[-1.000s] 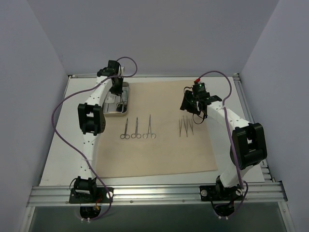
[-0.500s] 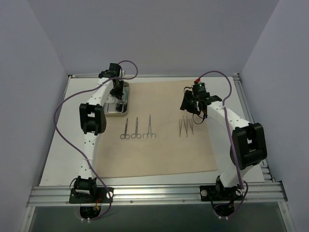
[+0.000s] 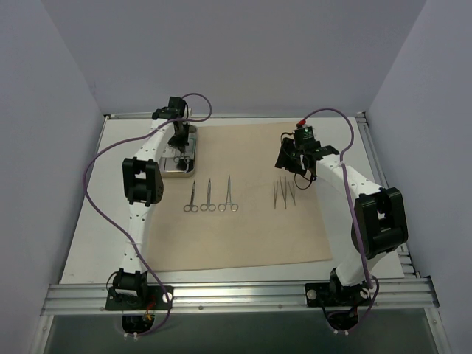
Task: Open and lay out the surgical kit
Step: Pick up the medical item from the container, then place the medical item in the surgical kit.
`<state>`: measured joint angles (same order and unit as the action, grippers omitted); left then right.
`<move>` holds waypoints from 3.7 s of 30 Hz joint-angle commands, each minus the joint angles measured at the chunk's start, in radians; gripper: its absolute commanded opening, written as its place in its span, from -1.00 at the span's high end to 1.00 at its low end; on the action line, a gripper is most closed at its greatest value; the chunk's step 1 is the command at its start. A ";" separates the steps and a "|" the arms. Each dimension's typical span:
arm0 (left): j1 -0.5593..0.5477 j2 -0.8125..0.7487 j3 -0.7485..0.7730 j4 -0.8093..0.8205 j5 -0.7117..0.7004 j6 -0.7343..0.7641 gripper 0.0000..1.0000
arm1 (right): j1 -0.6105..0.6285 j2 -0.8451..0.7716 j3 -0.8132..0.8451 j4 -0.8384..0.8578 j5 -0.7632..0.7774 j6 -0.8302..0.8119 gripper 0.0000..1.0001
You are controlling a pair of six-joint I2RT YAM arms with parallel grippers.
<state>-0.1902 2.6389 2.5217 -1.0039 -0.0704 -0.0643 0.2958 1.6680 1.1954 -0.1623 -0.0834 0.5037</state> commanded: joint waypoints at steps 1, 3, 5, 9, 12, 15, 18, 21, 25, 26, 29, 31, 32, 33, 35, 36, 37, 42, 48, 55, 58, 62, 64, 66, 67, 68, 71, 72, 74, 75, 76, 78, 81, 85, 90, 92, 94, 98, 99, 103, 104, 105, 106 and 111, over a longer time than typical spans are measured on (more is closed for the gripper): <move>0.000 0.038 -0.001 -0.070 -0.014 0.003 0.95 | 0.000 -0.036 0.016 -0.023 0.016 0.004 -0.01; 0.000 0.023 0.014 -0.068 -0.017 0.001 0.95 | 0.000 -0.040 0.018 -0.026 0.019 0.002 -0.01; 0.001 -0.016 0.020 -0.059 -0.028 -0.002 0.95 | 0.002 -0.043 0.018 -0.028 0.020 0.002 -0.01; 0.001 -0.097 0.009 -0.007 -0.048 0.000 0.95 | 0.002 -0.050 0.023 -0.026 0.022 0.004 -0.01; 0.001 -0.160 0.008 0.011 -0.058 0.003 0.95 | 0.000 -0.054 0.027 -0.028 0.022 0.004 -0.01; 0.001 -0.180 0.006 0.008 -0.066 0.004 0.95 | 0.002 -0.063 0.029 -0.028 0.022 0.006 -0.01; 0.001 -0.207 -0.006 0.008 -0.072 0.012 0.95 | 0.000 -0.073 0.029 -0.026 0.022 0.007 -0.01; 0.001 -0.220 -0.011 0.001 -0.072 0.012 0.95 | 0.000 -0.077 0.032 -0.028 0.020 0.007 -0.01; 0.000 -0.270 -0.020 -0.013 -0.052 -0.002 0.95 | 0.003 -0.083 0.072 -0.023 -0.005 0.012 -0.02; -0.002 -0.286 -0.023 -0.022 -0.042 -0.009 0.95 | 0.005 -0.088 0.081 -0.005 -0.021 0.013 -0.02; -0.015 -0.358 -0.069 -0.036 0.021 -0.028 0.95 | 0.014 -0.094 0.116 0.085 -0.109 0.021 -0.07; -0.049 -0.416 -0.107 -0.045 0.027 -0.025 0.95 | 0.032 -0.085 0.136 0.148 -0.172 0.048 -0.16; -0.061 -0.437 -0.145 -0.044 0.029 -0.020 0.95 | 0.040 -0.064 0.157 0.232 -0.241 0.061 -0.32; -0.086 -0.471 -0.162 -0.044 0.030 -0.019 0.95 | 0.064 -0.045 0.173 0.268 -0.271 0.074 -0.41; -0.112 -0.499 -0.187 -0.047 0.040 -0.017 0.95 | 0.103 0.014 0.210 0.337 -0.318 0.088 -0.42; -0.126 -0.520 -0.201 -0.053 0.040 -0.017 0.95 | 0.146 0.036 0.254 0.348 -0.334 0.082 -0.42; -0.149 -0.528 -0.205 -0.056 0.043 -0.022 0.95 | 0.164 0.056 0.277 0.360 -0.338 0.078 -0.42; -0.206 -0.563 -0.204 -0.078 0.066 -0.032 0.95 | 0.206 0.168 0.354 0.440 -0.449 0.121 -0.23; -0.238 -0.583 -0.196 -0.085 0.070 -0.032 0.95 | 0.223 0.196 0.360 0.464 -0.472 0.128 -0.11; -0.267 -0.594 -0.202 -0.079 0.070 -0.040 0.95 | 0.246 0.246 0.362 0.491 -0.492 0.153 0.13; -0.270 -0.588 -0.196 -0.075 0.070 -0.040 0.95 | 0.253 0.272 0.366 0.497 -0.503 0.162 0.16; -0.270 -0.580 -0.182 -0.071 0.070 -0.034 0.95 | 0.255 0.288 0.380 0.497 -0.503 0.167 0.19; -0.269 -0.579 -0.184 -0.068 0.070 -0.037 0.95 | 0.258 0.292 0.386 0.497 -0.504 0.168 0.22; -0.270 -0.579 -0.187 -0.068 0.072 -0.042 0.95 | 0.259 0.297 0.389 0.503 -0.506 0.170 0.29; -0.270 -0.577 -0.190 -0.062 0.096 -0.043 0.95 | 0.259 0.302 0.389 0.510 -0.509 0.173 0.32; -0.272 -0.579 -0.198 -0.058 0.098 -0.045 0.95 | 0.259 0.305 0.389 0.515 -0.512 0.177 0.47; -0.270 -0.579 -0.219 -0.045 0.095 -0.045 0.95 | 0.259 0.314 0.388 0.541 -0.526 0.190 0.82; -0.270 -0.579 -0.221 -0.044 0.099 -0.046 0.95 | 0.259 0.317 0.388 0.547 -0.532 0.193 0.91; -0.270 -0.579 -0.225 -0.042 0.106 -0.045 0.95 | 0.258 0.319 0.382 0.547 -0.538 0.191 1.00; -0.270 -0.579 -0.228 -0.044 0.118 -0.043 0.95 | 0.256 0.317 0.379 0.544 -0.538 0.188 1.00; -0.269 -0.579 -0.235 -0.045 0.129 -0.031 0.95 | 0.253 0.314 0.366 0.541 -0.539 0.187 1.00; -0.269 -0.585 -0.238 -0.050 0.159 -0.013 0.95 | 0.241 0.302 0.354 0.509 -0.541 0.158 1.00; -0.265 -0.593 -0.239 -0.062 0.161 0.003 0.48 | 0.204 0.276 0.311 0.462 -0.572 0.112 1.00; -0.253 -0.615 -0.248 -0.067 0.182 0.024 -0.02 | 0.137 0.194 0.225 0.406 -0.630 0.009 1.00; -0.226 -0.640 -0.256 -0.061 0.185 0.026 -0.12 | 0.062 0.115 0.132 0.229 -0.705 -0.143 1.00; -0.216 -0.640 -0.258 -0.064 0.169 0.026 -0.13 | 0.049 0.095 0.086 0.166 -0.755 -0.215 1.00; -0.201 -0.640 -0.271 -0.065 0.165 0.024 -0.13 | 0.040 0.078 0.060 0.092 -0.791 -0.260 1.00; -0.193 -0.642 -0.291 -0.065 0.162 0.023 -0.12 | 0.040 0.084 0.006 -0.040 -0.819 -0.363 1.00; -0.193 -0.642 -0.296 -0.064 0.158 0.021 -0.12 | 0.042 0.085 -0.011 -0.028 -0.828 -0.353 1.00; -0.193 -0.646 -0.304 -0.059 0.158 0.018 -0.12 | 0.043 0.108 -0.065 0.078 -0.823 -0.284 1.00; -0.193 -0.646 -0.305 -0.059 0.155 0.018 -0.12 | 0.043 0.119 -0.062 0.101 -0.817 -0.274 1.00; -0.192 -0.648 -0.307 -0.061 0.153 0.018 -0.12 | 0.042 0.143 -0.057 0.109 -0.813 -0.251 1.00; -0.193 -0.649 -0.308 -0.059 0.150 0.018 -0.12 | 0.043 0.156 -0.053 0.121 -0.811 -0.235 1.00; -0.192 -0.652 -0.320 -0.056 0.139 0.017 -0.12 | 0.049 0.188 -0.088 0.228 -0.800 -0.153 1.00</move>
<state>-0.3836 2.0380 2.2047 -1.0740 0.0811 -0.0475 0.3374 1.8488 1.1202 -0.0143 -0.8646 0.2901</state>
